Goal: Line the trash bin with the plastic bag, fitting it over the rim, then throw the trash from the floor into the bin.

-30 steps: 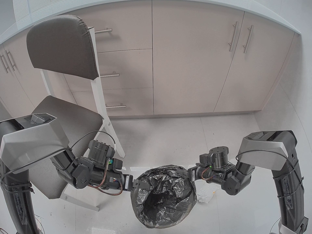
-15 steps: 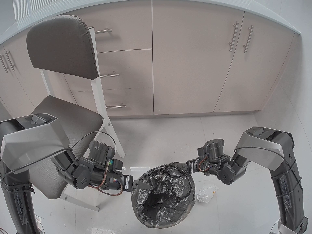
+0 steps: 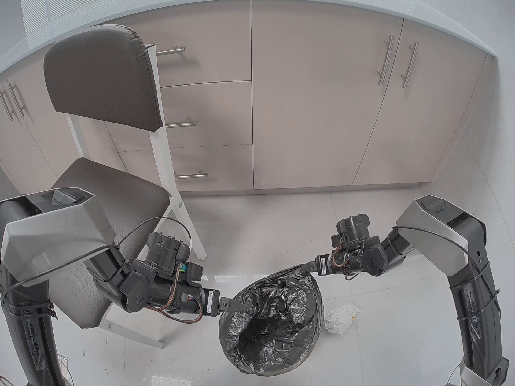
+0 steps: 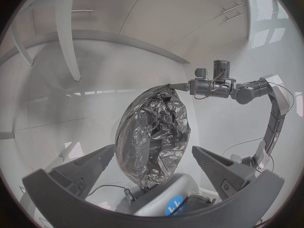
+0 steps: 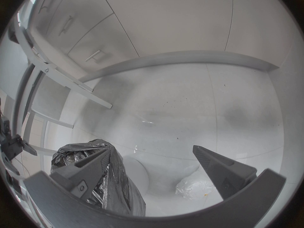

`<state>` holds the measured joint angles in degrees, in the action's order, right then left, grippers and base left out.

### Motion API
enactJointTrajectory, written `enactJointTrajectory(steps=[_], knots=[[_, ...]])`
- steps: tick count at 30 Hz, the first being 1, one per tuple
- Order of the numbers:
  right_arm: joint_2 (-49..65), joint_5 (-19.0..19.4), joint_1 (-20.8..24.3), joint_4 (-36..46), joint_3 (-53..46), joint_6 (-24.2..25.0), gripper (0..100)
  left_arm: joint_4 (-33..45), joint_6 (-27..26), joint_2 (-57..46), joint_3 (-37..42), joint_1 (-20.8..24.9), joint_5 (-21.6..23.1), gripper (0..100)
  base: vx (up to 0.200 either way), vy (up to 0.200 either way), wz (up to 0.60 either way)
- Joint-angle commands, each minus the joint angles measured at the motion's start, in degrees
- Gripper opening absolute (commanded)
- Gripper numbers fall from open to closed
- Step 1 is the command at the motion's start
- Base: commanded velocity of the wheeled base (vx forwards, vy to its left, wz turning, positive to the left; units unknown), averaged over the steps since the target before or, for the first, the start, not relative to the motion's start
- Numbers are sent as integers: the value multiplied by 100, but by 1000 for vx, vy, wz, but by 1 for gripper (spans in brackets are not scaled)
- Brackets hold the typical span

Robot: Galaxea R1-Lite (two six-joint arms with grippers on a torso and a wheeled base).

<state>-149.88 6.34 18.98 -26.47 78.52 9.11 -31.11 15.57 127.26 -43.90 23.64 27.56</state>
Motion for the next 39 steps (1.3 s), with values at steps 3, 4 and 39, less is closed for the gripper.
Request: enactJointTrajectory(steps=[3,4,39], knots=[[-138,113,-96,994,902,3,100,-44,-36,54,4,18,-67,100,0,0,0],[-138,140,-105,1108,963,3,100,-97,-36,62,13,27,-67,100,0,0,0],[240,966,-439,3912,1315,-928,100,-343,-27,115,101,27,-76,100,0,0,0]])
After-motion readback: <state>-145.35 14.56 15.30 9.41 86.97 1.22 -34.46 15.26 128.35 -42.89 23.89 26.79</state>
